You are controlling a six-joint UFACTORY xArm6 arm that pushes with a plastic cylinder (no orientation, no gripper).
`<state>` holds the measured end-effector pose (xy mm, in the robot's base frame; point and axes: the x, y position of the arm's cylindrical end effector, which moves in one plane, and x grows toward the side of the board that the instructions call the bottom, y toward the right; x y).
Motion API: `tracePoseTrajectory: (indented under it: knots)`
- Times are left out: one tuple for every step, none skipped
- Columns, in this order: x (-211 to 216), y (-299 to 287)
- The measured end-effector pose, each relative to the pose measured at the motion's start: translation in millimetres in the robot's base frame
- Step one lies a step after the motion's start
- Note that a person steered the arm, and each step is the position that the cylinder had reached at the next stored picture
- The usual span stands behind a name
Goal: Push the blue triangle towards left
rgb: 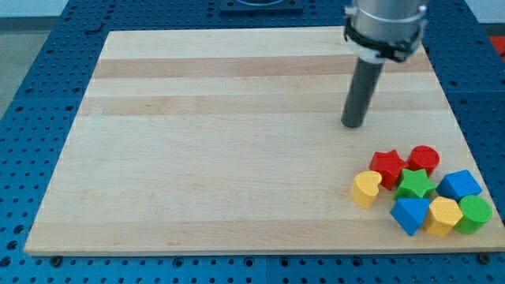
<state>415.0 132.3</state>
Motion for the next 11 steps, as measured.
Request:
tracePoseTrajectory:
  knots:
    - [-3.4, 0.0]
    - [-3.4, -0.9]
    - [-22.7, 31.6]
    - [-37.8, 125.0]
    - [-15.5, 181.8]
    - [21.8, 212.3]
    - [25.2, 213.0]
    - [38.8, 212.3]
    - [98.8, 212.3]
    - [133.0, 213.0]
    - [149.5, 212.5]
